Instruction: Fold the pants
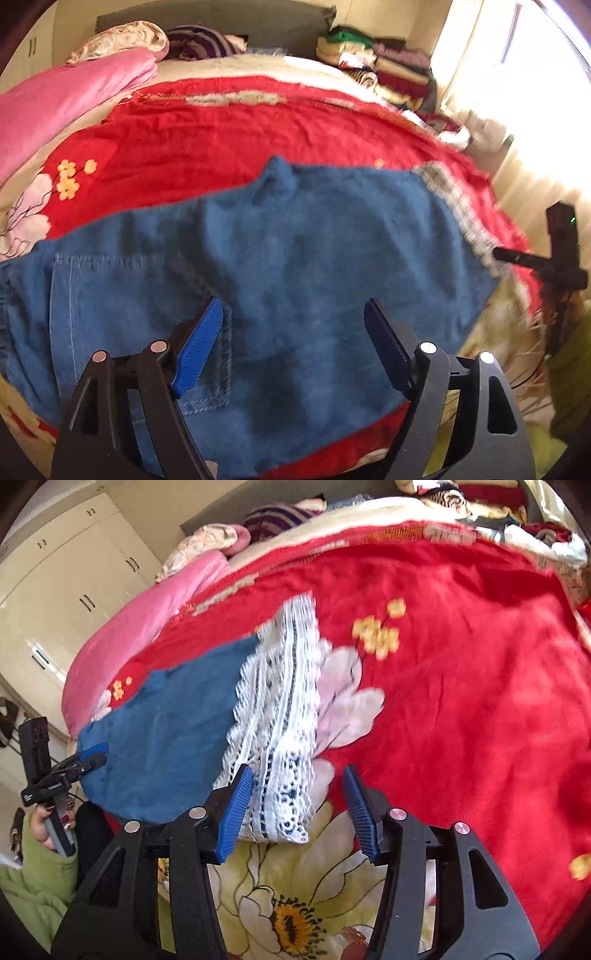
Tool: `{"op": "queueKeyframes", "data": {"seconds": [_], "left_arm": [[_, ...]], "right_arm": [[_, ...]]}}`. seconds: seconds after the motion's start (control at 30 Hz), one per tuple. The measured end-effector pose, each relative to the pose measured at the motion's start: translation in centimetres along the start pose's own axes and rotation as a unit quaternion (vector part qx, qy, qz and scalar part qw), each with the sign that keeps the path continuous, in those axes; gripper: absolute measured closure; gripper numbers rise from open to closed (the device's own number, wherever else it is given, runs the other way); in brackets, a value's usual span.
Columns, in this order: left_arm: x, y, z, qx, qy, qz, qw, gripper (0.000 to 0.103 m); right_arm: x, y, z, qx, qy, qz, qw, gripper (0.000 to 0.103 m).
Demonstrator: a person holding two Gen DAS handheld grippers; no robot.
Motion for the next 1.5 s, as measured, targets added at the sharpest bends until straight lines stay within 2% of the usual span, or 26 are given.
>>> {"op": "queueKeyframes", "data": {"seconds": [0.1, 0.13, 0.23, 0.3, 0.43, 0.57, 0.73, 0.83, 0.9, 1.03, 1.2, 1.37, 1.5], "left_arm": [[0.6, 0.7, 0.1, -0.011, 0.004, -0.018, 0.9998, 0.016], [0.8, 1.2, 0.0, -0.021, 0.004, -0.026, 0.9994, 0.016], [1.4, 2.2, -0.1, -0.036, 0.007, -0.042, 0.9985, 0.014], [1.4, 2.2, -0.1, -0.04, 0.01, -0.043, 0.9982, 0.014], [1.5, 1.9, -0.7, -0.036, -0.002, -0.043, 0.9984, 0.014], [1.6, 2.1, -0.8, -0.035, -0.005, -0.046, 0.9983, 0.014], [1.6, 2.0, -0.8, -0.032, -0.006, -0.045, 0.9985, 0.014], [1.7, 1.7, -0.7, -0.028, -0.01, -0.041, 0.9987, 0.014], [1.7, 1.4, -0.7, -0.025, -0.014, -0.036, 0.999, 0.014], [1.9, -0.1, -0.9, -0.024, -0.023, -0.024, 0.9992, 0.014], [1.6, -2.8, -1.8, -0.038, -0.035, 0.005, 0.9986, 0.014], [1.0, -5.7, -3.2, -0.069, -0.042, 0.037, 0.996, 0.014], [1.2, -7.7, -5.0, -0.102, -0.05, 0.054, 0.992, 0.009]], "right_arm": [[0.4, 0.4, -0.5, -0.012, -0.001, 0.002, 1.0, 0.059], [0.5, 0.5, -0.8, -0.014, -0.008, 0.001, 1.0, 0.068], [0.7, 0.6, -1.9, -0.025, -0.025, -0.007, 0.999, 0.086], [0.7, 0.0, -2.5, -0.025, -0.035, -0.001, 0.999, 0.09], [0.6, -2.2, -2.5, -0.006, -0.049, 0.018, 0.999, 0.093], [1.3, -1.6, -2.0, 0.036, -0.062, -0.01, 0.997, 0.093], [2.0, 0.0, -1.0, 0.027, -0.026, -0.016, 0.999, 0.09], [1.8, -0.6, -1.0, 0.04, -0.031, -0.012, 0.999, 0.077], [1.4, -1.4, -1.1, 0.054, -0.033, -0.001, 0.998, 0.063], [0.5, -3.6, -1.4, 0.062, -0.034, 0.037, 0.997, 0.06], [-0.6, -4.7, -4.8, 0.057, -0.076, 0.071, 0.993, 0.047], [-0.8, -3.9, -9.0, 0.04, -0.127, 0.077, 0.988, 0.041], [-0.7, -2.6, -12.4, 0.031, -0.167, 0.08, 0.982, 0.034]]}}
Point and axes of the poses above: each gripper's, at about its wrist camera, not at the fingertips, and y roughly the way its jaws point, z to its right, x to its underside, the point moved 4 cm from there along y, roughly the way its jaws point, and after that the axes turned 5 degrees about x, right-handed, at the moved point
